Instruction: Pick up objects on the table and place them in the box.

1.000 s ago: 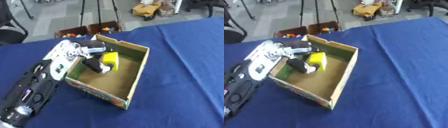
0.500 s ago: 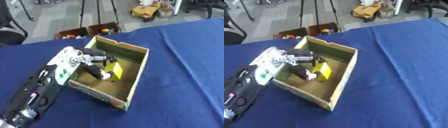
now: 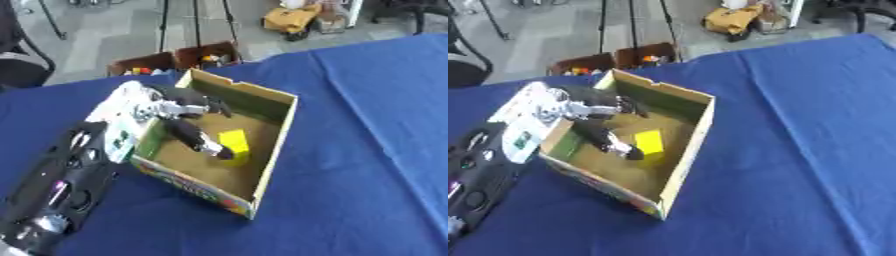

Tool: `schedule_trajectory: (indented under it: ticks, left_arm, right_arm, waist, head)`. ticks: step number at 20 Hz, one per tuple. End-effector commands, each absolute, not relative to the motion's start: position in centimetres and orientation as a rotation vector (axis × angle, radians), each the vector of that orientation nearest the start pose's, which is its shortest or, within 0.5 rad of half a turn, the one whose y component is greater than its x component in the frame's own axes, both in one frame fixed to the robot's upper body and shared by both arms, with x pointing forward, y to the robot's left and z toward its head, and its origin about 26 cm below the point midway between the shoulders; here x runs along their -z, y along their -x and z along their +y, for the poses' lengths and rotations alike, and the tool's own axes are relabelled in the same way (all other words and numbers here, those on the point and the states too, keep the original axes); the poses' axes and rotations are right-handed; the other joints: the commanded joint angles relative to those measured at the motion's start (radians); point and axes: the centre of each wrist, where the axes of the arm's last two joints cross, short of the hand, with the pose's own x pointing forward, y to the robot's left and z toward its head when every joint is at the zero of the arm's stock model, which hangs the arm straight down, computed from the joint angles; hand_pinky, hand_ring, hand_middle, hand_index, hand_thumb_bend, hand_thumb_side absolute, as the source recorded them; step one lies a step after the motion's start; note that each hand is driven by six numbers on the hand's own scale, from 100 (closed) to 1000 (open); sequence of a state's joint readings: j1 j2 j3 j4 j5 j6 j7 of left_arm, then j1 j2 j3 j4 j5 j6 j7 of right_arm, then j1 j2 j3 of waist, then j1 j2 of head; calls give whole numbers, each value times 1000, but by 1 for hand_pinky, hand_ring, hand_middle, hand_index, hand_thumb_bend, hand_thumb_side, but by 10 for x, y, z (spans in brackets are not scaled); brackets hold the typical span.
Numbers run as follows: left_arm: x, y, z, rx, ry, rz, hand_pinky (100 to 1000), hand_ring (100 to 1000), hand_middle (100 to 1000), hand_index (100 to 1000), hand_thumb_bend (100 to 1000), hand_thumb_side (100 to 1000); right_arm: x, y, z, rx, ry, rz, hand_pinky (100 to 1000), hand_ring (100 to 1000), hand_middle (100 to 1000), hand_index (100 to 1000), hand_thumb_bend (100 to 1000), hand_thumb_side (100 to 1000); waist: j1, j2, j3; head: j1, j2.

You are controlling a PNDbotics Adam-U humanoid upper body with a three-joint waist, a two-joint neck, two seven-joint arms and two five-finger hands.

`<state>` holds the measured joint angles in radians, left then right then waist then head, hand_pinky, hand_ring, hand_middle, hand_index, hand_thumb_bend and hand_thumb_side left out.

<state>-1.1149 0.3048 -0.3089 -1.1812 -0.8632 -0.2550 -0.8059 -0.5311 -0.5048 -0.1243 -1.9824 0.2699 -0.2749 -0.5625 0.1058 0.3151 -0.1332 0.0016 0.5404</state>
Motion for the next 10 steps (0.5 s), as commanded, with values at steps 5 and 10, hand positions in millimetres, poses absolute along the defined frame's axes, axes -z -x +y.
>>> schedule_trajectory:
  ticks: [5, 10]
  left_arm:
    - [-363, -410, 155, 1865, -916, -1813, 1000, 963, 989, 1000, 507, 1000]
    - [-401, -352, 185, 1404, -1032, -2322, 931, 903, 909, 1000, 351, 1000]
  right_arm:
    - [-301, -302, -295, -96, -891, 3104, 708, 699, 598, 721, 100, 482]
    - [-301, -301, -299, -101, -922, 3092, 709, 702, 600, 722, 100, 483]
  waist:
    - [-4, -32, 16]
    - [-14, -39, 41]
  head:
    - [-12, 21]
    - [-29, 38]
